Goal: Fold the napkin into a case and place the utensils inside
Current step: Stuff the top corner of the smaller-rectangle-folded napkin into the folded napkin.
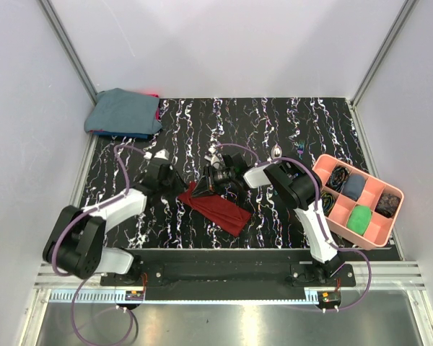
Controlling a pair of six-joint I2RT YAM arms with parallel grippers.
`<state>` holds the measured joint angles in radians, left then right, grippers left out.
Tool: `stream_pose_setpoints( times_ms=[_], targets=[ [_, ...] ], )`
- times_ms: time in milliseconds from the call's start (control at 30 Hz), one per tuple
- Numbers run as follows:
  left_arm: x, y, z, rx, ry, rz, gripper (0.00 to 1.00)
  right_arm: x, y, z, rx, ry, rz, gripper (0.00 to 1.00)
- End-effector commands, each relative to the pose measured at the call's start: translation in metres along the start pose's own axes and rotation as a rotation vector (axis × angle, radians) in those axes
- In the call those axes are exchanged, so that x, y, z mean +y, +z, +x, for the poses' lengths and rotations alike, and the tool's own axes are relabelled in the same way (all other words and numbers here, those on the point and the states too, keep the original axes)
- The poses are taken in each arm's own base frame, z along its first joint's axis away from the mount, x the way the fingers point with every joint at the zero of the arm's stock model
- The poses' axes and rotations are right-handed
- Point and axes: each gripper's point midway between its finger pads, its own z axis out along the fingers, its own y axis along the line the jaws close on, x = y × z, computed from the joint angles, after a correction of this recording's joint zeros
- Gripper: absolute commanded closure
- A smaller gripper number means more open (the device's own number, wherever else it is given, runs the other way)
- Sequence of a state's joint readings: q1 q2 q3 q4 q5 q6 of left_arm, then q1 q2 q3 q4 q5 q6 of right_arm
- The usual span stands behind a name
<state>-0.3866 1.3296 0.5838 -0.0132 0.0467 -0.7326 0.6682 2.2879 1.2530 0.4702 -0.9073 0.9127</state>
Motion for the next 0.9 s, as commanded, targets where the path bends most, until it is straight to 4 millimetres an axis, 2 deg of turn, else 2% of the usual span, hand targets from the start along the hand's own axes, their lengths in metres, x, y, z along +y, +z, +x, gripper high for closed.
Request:
stream_pose_setpoints(
  times_ms=[0, 67, 300, 400, 467, 600, 633, 667, 867],
  targets=[
    [-0.004, 0.004, 0.004, 0.053, 0.028, -0.020, 0.80, 0.024, -0.010, -0.009, -0.023, -0.065, -0.033, 0.80],
    [0.000, 0.003, 0.005, 0.045, 0.020, -0.036, 0.82, 0.022, -0.010, -0.009, -0.025, -0.060, -0.030, 0.80],
    [-0.001, -0.010, 0.003, -0.009, -0.005, -0.027, 0.77, 0.011, -0.008, -0.004, -0.019, -0.041, -0.019, 0.80],
    [-0.002, -0.016, 0.003, -0.026, -0.014, -0.007, 0.71, 0.006, -0.007, -0.003, -0.020, -0.032, -0.015, 0.81],
    [0.000, -0.016, 0.007, -0.020, -0.012, -0.007, 0.71, 0.002, -0.006, -0.003, -0.021, -0.024, -0.015, 0.81],
    [0.002, -0.017, 0.017, 0.009, -0.015, -0.010, 0.78, 0.003, -0.004, -0.004, -0.020, -0.023, -0.020, 0.81],
    [0.003, -0.016, 0.018, 0.016, -0.017, -0.010, 0.83, 0.003, -0.004, -0.004, -0.021, -0.025, -0.022, 0.81],
    [0.003, -0.016, 0.021, 0.025, -0.015, -0.012, 0.84, 0.002, -0.004, -0.004, -0.022, -0.021, -0.019, 0.81],
    [0.007, -0.009, 0.025, 0.050, -0.019, -0.039, 0.84, 0.004, -0.004, -0.005, -0.020, -0.027, -0.024, 0.81]
  ],
)
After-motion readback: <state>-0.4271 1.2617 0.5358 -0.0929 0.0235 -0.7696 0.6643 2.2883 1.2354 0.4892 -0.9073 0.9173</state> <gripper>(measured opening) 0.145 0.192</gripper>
